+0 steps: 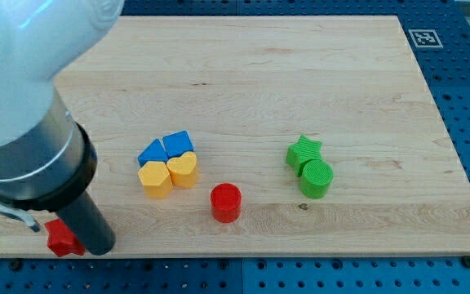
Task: Move the red star left to the red circle
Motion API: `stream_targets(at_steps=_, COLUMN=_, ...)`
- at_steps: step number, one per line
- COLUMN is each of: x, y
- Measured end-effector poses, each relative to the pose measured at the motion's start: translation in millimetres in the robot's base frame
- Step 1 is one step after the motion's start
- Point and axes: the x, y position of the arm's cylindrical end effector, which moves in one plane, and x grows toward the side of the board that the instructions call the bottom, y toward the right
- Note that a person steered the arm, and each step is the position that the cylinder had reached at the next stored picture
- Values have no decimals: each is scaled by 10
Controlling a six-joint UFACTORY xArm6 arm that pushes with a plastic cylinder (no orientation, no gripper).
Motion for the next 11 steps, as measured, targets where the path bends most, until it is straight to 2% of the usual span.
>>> stream_targets(at_steps=1, x=-433, y=109)
stream_targets(at_steps=2, x=-966, y=-31)
stream_targets(at_steps=3, x=-781, y=-771)
stream_targets(at_steps=4, x=-257, y=-1475)
stream_targets(at_steps=5, x=-62, y=-1479)
stream_targets(at_steps=9, x=-4, y=-371)
stream_targets(at_steps=11, x=-68, y=378)
